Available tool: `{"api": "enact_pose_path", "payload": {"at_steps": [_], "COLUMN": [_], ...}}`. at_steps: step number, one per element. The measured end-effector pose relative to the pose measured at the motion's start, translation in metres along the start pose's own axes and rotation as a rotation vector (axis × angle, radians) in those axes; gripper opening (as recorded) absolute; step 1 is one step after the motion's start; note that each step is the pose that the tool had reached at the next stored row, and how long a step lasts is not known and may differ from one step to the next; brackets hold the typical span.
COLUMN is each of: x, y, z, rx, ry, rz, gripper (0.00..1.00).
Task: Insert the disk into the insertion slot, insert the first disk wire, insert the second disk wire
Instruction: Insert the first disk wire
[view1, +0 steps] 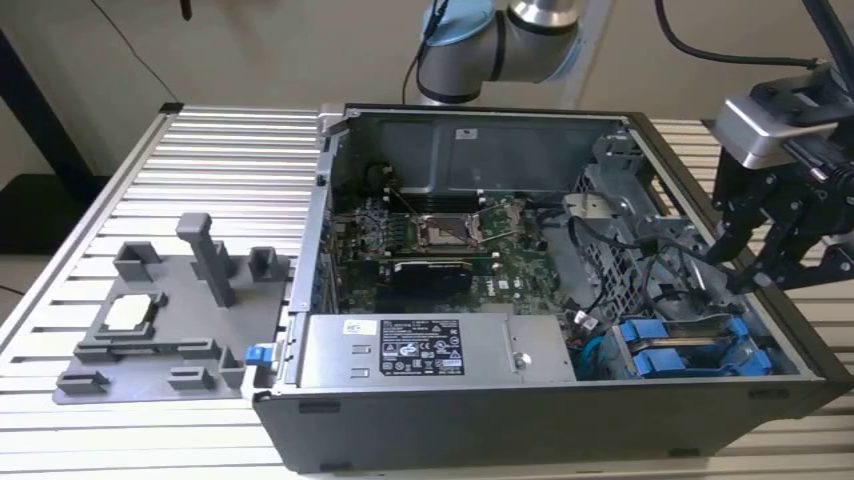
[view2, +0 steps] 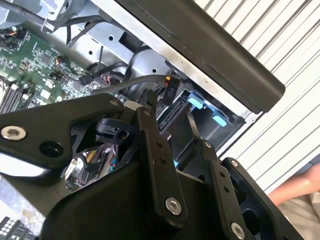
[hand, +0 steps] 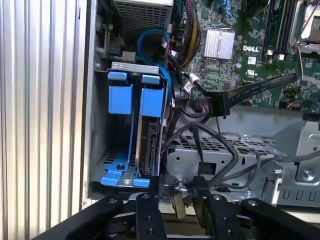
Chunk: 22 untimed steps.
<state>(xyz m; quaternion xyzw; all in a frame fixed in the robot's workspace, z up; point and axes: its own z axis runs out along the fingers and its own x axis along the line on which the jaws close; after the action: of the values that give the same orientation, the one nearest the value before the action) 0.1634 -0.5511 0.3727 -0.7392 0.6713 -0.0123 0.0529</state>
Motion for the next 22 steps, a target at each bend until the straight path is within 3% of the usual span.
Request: {"api": "enact_pose_path", "payload": {"at_steps": [9, 14, 16, 18, 20, 22], "x": [-0.0019, -0.0023, -0.0025, -0.0032, -0.0054, -0.0079], "y": [-0.0071, -0.0086, -0.0096, -0.0104, -0.0111, -0.0118], "z": [0.0051, 0.0064, 0.0068, 0.0069, 0.007, 0.0073], "rx": [-0.0035, -0.0175, -0.0191, -0.0201, -0.0221, -0.0236], "ry": [0.0015, 0.0067, 0.0077, 0.0142, 0.0312, 0.0433], "rz": [-0.021, -0.034, -0.039, -0.042, -0.044, -0.045], "gripper": [0.4, 0.4, 0.4, 0.4, 0.4, 0.4]}}
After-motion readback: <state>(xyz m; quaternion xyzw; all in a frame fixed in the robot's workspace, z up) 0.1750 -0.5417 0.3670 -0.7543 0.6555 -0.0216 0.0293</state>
